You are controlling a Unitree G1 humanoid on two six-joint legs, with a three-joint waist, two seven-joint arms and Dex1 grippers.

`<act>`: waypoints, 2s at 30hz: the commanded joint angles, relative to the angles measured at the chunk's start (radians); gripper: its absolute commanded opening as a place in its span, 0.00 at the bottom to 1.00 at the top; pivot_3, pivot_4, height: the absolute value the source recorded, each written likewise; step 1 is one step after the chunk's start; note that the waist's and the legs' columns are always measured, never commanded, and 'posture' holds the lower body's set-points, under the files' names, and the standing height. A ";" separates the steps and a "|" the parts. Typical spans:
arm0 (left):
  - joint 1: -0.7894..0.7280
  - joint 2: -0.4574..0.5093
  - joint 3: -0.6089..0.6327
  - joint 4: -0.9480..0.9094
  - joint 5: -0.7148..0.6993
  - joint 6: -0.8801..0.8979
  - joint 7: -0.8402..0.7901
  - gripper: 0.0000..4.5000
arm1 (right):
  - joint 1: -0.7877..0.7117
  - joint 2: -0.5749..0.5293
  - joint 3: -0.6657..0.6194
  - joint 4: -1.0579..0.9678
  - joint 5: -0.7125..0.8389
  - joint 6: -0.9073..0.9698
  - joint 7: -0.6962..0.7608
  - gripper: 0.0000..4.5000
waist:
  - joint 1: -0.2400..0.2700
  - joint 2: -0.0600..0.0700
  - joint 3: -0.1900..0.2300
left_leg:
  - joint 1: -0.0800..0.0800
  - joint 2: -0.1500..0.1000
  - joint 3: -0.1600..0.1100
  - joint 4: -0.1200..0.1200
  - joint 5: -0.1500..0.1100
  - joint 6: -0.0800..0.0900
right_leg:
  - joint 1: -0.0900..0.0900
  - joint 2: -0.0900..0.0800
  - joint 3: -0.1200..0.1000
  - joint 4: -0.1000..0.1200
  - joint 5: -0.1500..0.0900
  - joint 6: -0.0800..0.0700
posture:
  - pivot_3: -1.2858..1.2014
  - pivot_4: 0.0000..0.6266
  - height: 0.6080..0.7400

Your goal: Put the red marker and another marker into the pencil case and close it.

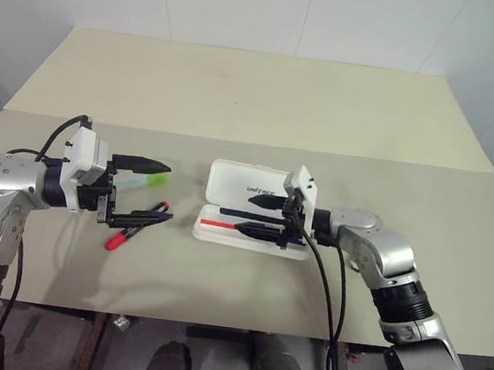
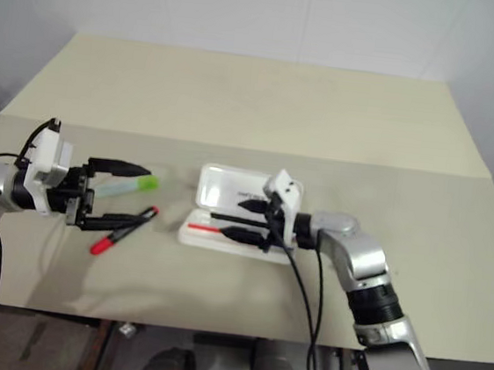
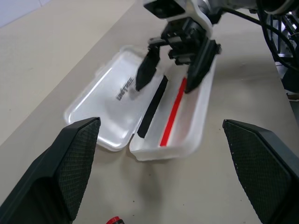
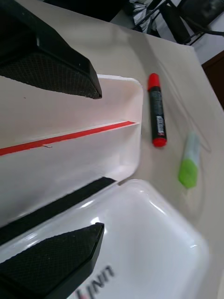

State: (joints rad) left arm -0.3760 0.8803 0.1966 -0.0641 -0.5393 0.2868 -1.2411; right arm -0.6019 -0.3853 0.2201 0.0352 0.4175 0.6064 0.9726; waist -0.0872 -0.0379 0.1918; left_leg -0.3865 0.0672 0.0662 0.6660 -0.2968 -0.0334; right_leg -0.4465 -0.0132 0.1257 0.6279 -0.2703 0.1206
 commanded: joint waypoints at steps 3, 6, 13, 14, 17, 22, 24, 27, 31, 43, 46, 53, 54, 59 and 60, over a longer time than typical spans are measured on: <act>0.005 -0.004 0.016 -0.030 -0.008 -0.001 0.019 1.00 | 0.045 -0.016 0.020 -0.062 -0.054 -0.111 0.018 1.00 | 0.000 0.000 0.000 | 0.000 0.000 0.000 0.000 0.000 0.000 | 0.000 0.000 0.000 0.001 0.000 0.000 | 0.52 0.24 1.00; 0.005 -0.012 0.014 -0.032 -0.009 -0.001 0.027 1.00 | 0.079 -0.017 0.033 -0.068 -0.089 -0.194 0.033 1.00 | 0.001 0.000 0.000 | 0.000 0.000 0.000 0.000 0.000 0.000 | 0.000 0.000 0.000 0.000 0.000 0.000 | 0.52 0.24 1.00; 0.000 -0.028 0.012 -0.033 -0.008 -0.003 0.049 1.00 | 0.107 0.001 0.038 -0.012 -0.157 -0.423 0.059 1.00 | 0.000 0.000 0.000 | 0.000 0.000 0.000 0.000 0.000 0.000 | 0.000 0.000 0.000 0.000 0.000 0.000 | 0.52 0.24 1.00; 0.000 -0.029 0.012 -0.034 -0.008 -0.002 0.051 1.00 | 0.107 0.007 0.033 -0.005 -0.155 -0.445 0.061 1.00 | 0.000 0.000 0.000 | 0.001 0.000 0.000 0.000 0.000 0.000 | 0.000 0.000 0.000 0.000 0.000 0.000 | 0.52 0.24 1.00; 0.003 -0.031 0.011 -0.040 -0.010 0.000 0.053 1.00 | 0.107 0.020 0.014 0.001 -0.135 -0.486 0.071 1.00 | 0.000 0.000 0.000 | 0.001 0.000 0.000 0.000 0.000 0.000 | 0.000 0.000 0.000 0.001 0.000 0.000 | 0.52 0.24 1.00; 0.009 -0.026 0.017 -0.043 -0.014 0.005 0.048 1.00 | 0.091 0.018 -0.024 -0.045 -0.065 -0.486 0.107 1.00 | 0.001 0.000 0.000 | 0.001 0.000 0.000 0.000 0.000 0.000 | 0.000 0.000 0.000 0.000 0.000 0.000 | 0.52 0.24 1.00; 0.007 -0.022 0.019 -0.043 -0.014 0.007 0.045 1.00 | 0.082 0.011 -0.042 -0.076 -0.026 -0.450 0.117 1.00 | 0.001 0.000 0.000 | 0.001 0.000 0.000 0.000 0.000 0.000 | 0.000 0.000 0.000 0.000 0.000 0.000 | 0.52 0.24 1.00; 0.000 -0.010 0.025 -0.028 -0.011 0.005 0.034 1.00 | 0.075 -0.007 -0.053 -0.122 0.013 -0.408 0.134 1.00 | 0.001 0.000 0.000 | 0.001 0.000 0.000 0.000 0.000 0.000 | 0.000 0.000 0.000 0.001 0.000 0.000 | 0.52 0.24 1.00; 0.000 0.016 0.032 0.005 0.000 -0.012 0.005 1.00 | 0.068 -0.032 -0.061 -0.180 0.053 -0.358 0.153 1.00 | 0.001 0.000 0.000 | 0.001 0.000 0.000 0.000 0.000 0.000 | 0.000 0.000 0.000 0.001 0.000 0.000 | 0.52 0.24 1.00; 0.149 0.214 0.006 -0.032 0.133 0.132 0.058 1.00 | 0.065 -0.257 -0.220 -0.393 0.277 -0.163 0.227 1.00 | 0.003 0.000 0.000 | 0.001 0.001 0.000 -0.002 0.000 0.000 | 0.000 0.000 -0.001 -0.001 -0.001 -0.002 | 0.52 0.24 1.00; 0.153 0.238 -0.055 -0.095 0.197 0.252 0.142 1.00 | 0.046 -0.283 -0.237 -0.363 0.257 -0.186 0.233 1.00 | 0.003 0.000 0.000 | 0.001 0.000 0.000 -0.001 0.000 0.000 | 0.000 0.000 0.000 -0.001 -0.001 -0.002 | 0.52 0.24 1.00; 0.113 0.171 -0.142 -0.200 0.242 0.525 0.343 1.00 | 0.068 -0.269 -0.241 -0.371 0.220 -0.225 0.179 1.00 | 0.003 0.000 0.000 | 0.001 0.000 0.000 -0.002 0.000 0.000 | 0.000 0.000 0.000 -0.001 -0.001 -0.001 | 0.52 0.24 1.00; 0.116 0.163 -0.151 -0.202 0.250 0.538 0.362 1.00 | 0.075 -0.269 -0.242 -0.383 0.222 -0.223 0.168 1.00 | 0.002 0.000 0.000 | 0.001 0.000 0.000 -0.002 0.000 0.000 | 0.000 0.000 0.000 -0.001 -0.001 -0.001 | 0.52 0.24 1.00; 0.113 0.154 -0.197 -0.178 0.289 0.547 0.402 1.00 | 0.110 -0.280 -0.254 -0.421 0.232 -0.213 0.130 1.00 | 0.003 0.000 0.000 | 0.001 0.000 -0.001 -0.002 0.000 0.000 | 0.000 0.000 0.000 0.000 -0.001 -0.001 | 0.52 0.24 1.00; 0.117 0.157 -0.209 -0.164 0.300 0.538 0.402 1.00 | 0.117 -0.282 -0.257 -0.431 0.234 -0.210 0.122 1.00 | 0.004 0.000 0.000 | 0.001 0.000 -0.001 -0.002 0.000 0.000 | 0.000 0.000 0.000 0.000 -0.001 -0.001 | 0.52 0.24 1.00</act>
State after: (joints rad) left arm -0.2617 1.0286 0.0030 -0.2350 -0.2750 0.8255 -0.8543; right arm -0.4876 -0.6564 0.0017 -0.3509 0.6285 0.3969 1.1077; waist -0.0836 -0.0381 0.1918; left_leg -0.3856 0.0674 0.0654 0.6646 -0.2970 -0.0333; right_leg -0.4463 -0.0130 0.1255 0.6276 -0.2711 0.1191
